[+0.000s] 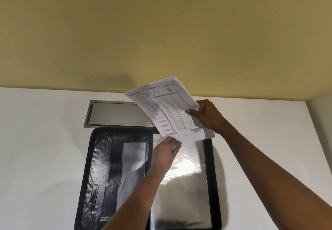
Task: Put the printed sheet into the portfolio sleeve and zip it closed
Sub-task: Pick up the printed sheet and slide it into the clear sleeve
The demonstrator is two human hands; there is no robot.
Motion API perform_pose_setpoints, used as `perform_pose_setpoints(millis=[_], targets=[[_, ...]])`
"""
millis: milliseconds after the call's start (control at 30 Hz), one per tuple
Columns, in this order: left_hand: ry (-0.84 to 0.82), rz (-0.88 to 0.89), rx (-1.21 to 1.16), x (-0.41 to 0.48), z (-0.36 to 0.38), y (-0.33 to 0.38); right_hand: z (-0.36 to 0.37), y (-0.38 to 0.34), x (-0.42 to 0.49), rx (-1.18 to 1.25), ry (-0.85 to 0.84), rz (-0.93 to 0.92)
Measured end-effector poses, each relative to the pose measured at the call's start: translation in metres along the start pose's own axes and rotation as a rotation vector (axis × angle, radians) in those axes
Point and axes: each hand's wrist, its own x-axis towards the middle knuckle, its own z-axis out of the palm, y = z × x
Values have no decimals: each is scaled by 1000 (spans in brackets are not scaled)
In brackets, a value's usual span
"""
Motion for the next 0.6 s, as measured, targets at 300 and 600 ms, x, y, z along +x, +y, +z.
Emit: perform_pose_setpoints(millis=[300,600], targets=[[-46,-75,56,5,7,8,20,11,7,60,-36,46],[-216,-42,71,17,28,54,21,28,18,282,-34,135]])
